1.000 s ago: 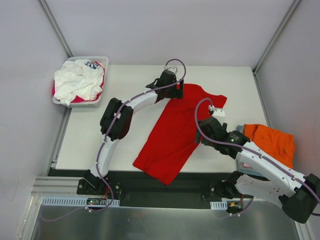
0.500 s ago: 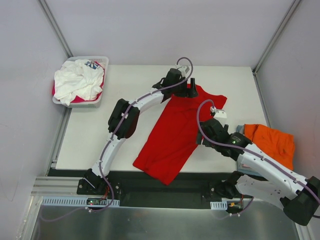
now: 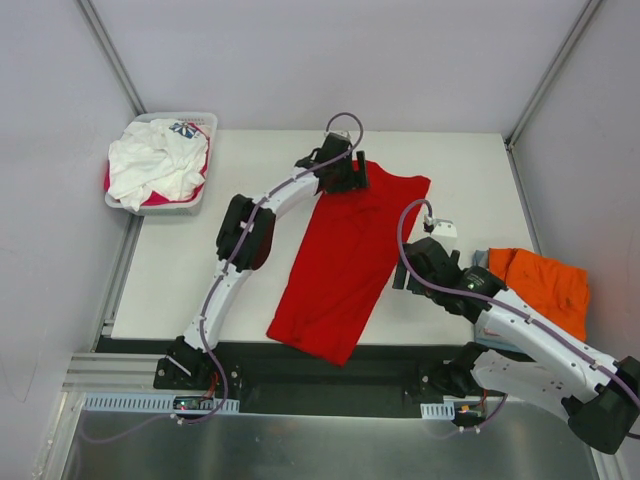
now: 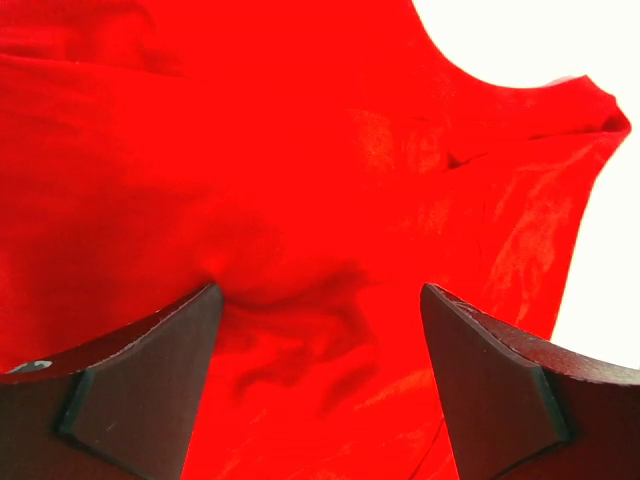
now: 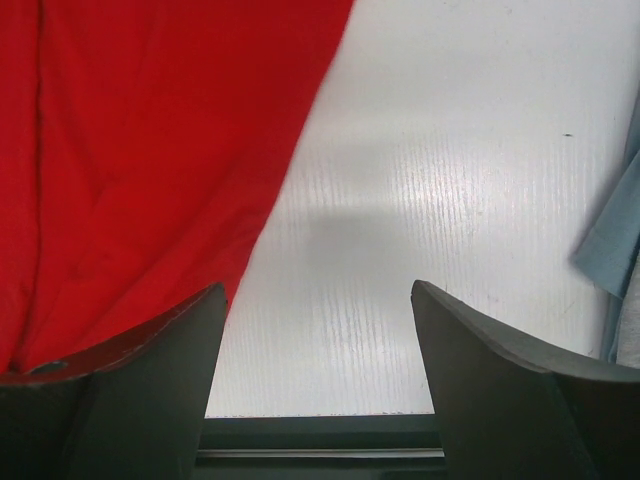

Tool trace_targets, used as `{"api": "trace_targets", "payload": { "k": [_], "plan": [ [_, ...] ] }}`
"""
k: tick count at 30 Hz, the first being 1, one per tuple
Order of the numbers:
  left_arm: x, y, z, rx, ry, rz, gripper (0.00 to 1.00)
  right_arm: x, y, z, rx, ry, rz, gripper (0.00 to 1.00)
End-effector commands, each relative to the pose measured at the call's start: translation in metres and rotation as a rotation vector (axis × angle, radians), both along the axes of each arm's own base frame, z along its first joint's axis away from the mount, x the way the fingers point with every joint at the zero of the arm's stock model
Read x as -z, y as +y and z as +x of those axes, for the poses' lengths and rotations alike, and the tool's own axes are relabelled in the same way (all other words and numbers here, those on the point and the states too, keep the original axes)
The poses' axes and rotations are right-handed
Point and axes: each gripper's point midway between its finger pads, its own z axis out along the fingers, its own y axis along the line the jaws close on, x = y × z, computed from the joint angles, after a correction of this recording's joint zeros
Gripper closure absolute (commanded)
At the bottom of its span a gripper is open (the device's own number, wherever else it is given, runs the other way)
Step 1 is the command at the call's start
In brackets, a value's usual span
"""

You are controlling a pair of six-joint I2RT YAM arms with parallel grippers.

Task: Fold and stack the t-shirts
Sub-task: Rotate the tshirt 90 degrees

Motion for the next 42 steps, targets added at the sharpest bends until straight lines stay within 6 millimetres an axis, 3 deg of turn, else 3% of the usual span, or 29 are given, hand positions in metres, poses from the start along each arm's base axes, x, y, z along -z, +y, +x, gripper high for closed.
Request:
{"api": "trace_targets", "payload": {
  "k": [1, 4, 8, 9, 11, 15, 16, 17, 18, 19, 20, 21, 22, 23, 24, 25, 26, 27, 28, 29, 30, 31, 32, 34, 35, 37, 38, 42],
  "plan": [
    [0.021, 0.091, 0.032, -0.221, 0.094, 0.118, 0.18, -0.014, -0.004, 0.004, 0.033, -0.032, 0.006, 0.21],
    [0.019, 0.119, 0.045, -0.276, 0.111, 0.105, 0.19, -0.016, -0.003, 0.007, 0.033, -0.033, -0.009, 0.21],
    [0.007, 0.168, 0.083, -0.367, 0.069, 0.082, 0.18, -0.012, 0.001, 0.01, 0.018, -0.015, -0.026, 0.21],
    [-0.01, 0.173, 0.098, -0.376, 0.023, 0.058, 0.18, -0.008, 0.003, 0.011, 0.013, 0.001, -0.034, 0.21],
    [-0.014, 0.187, 0.115, -0.388, -0.003, 0.037, 0.16, -0.005, 0.013, 0.013, -0.025, 0.017, -0.014, 0.21],
    [-0.063, 0.192, 0.134, -0.339, -0.15, 0.008, 0.09, 0.008, 0.043, 0.017, -0.139, 0.078, 0.054, 0.2],
    [-0.097, 0.19, 0.132, -0.321, -0.211, -0.012, 0.08, 0.014, 0.055, 0.022, -0.167, 0.089, 0.072, 0.2],
    [-0.111, 0.191, 0.13, -0.308, -0.241, -0.014, 0.06, 0.018, 0.067, 0.019, -0.22, 0.118, 0.104, 0.2],
    [-0.106, 0.193, 0.122, -0.287, -0.239, 0.01, 0.05, 0.021, 0.075, 0.02, -0.25, 0.132, 0.125, 0.2],
    [-0.148, 0.194, 0.117, -0.275, -0.31, -0.014, 0.04, 0.026, 0.09, 0.025, -0.291, 0.136, 0.155, 0.2],
    [-0.158, 0.195, 0.111, -0.262, -0.326, -0.008, 0.04, 0.028, 0.101, 0.022, -0.334, 0.161, 0.188, 0.21],
    [-0.147, 0.199, 0.1, -0.246, -0.302, 0.021, 0.04, 0.03, 0.109, 0.022, -0.361, 0.174, 0.201, 0.21],
    [-0.176, 0.202, 0.087, -0.24, -0.336, 0.017, 0.04, 0.029, 0.116, 0.026, -0.383, 0.165, 0.213, 0.24],
    [-0.179, 0.206, 0.077, -0.243, -0.335, 0.028, 0.04, 0.037, 0.124, 0.02, -0.416, 0.21, 0.228, 0.25],
    [-0.15, 0.213, 0.058, -0.254, -0.256, 0.059, 0.04, 0.035, 0.13, 0.021, -0.445, 0.205, 0.227, 0.25],
    [-0.172, 0.22, 0.041, -0.273, -0.278, 0.055, 0.05, 0.036, 0.134, 0.019, -0.464, 0.211, 0.22, 0.27],
    [-0.165, 0.229, 0.028, -0.305, -0.252, 0.08, 0.05, 0.042, 0.136, 0.018, -0.471, 0.228, 0.204, 0.28],
    [-0.128, 0.237, 0.004, -0.327, -0.156, 0.109, 0.06, 0.041, 0.142, 0.015, -0.498, 0.23, 0.2, 0.29],
    [-0.141, 0.243, -0.013, -0.346, -0.166, 0.099, 0.07, 0.045, 0.144, 0.011, -0.514, 0.245, 0.193, 0.3],
    [-0.132, 0.246, -0.027, -0.357, -0.138, 0.103, 0.07, 0.047, 0.146, 0.008, -0.522, 0.255, 0.189, 0.32],
    [-0.097, 0.253, -0.053, -0.372, -0.048, 0.125, 0.07, 0.051, 0.149, 0.003, -0.534, 0.268, 0.182, 0.32],
    [-0.101, 0.256, -0.067, -0.381, -0.046, 0.116, 0.08, 0.055, 0.149, -0.002, -0.537, 0.287, 0.178, 0.34],
    [-0.071, 0.26, -0.092, -0.38, 0.029, 0.14, 0.08, 0.059, 0.147, -0.005, -0.532, 0.299, 0.171, 0.34],
    [-0.065, 0.264, -0.115, -0.401, 0.06, 0.127, 0.09, 0.07, 0.142, -0.014, -0.522, 0.332, 0.154, 0.36],
    [-0.043, 0.267, -0.136, -0.398, 0.112, 0.149, 0.09, 0.072, 0.141, -0.017, -0.52, 0.338, 0.154, 0.37],
    [-0.037, 0.268, -0.154, -0.405, 0.135, 0.145, 0.1, 0.081, 0.138, -0.024, -0.526, 0.355, 0.146, 0.38],
    [-0.022, 0.271, -0.169, -0.402, 0.17, 0.16, 0.1, 0.083, 0.137, -0.026, -0.53, 0.358, 0.141, 0.39],
    [-0.012, 0.267, -0.201, -0.379, 0.194, 0.142, 0.1, 0.097, 0.136, -0.034, -0.535, 0.385, 0.119, 0.5]
  ]
}}
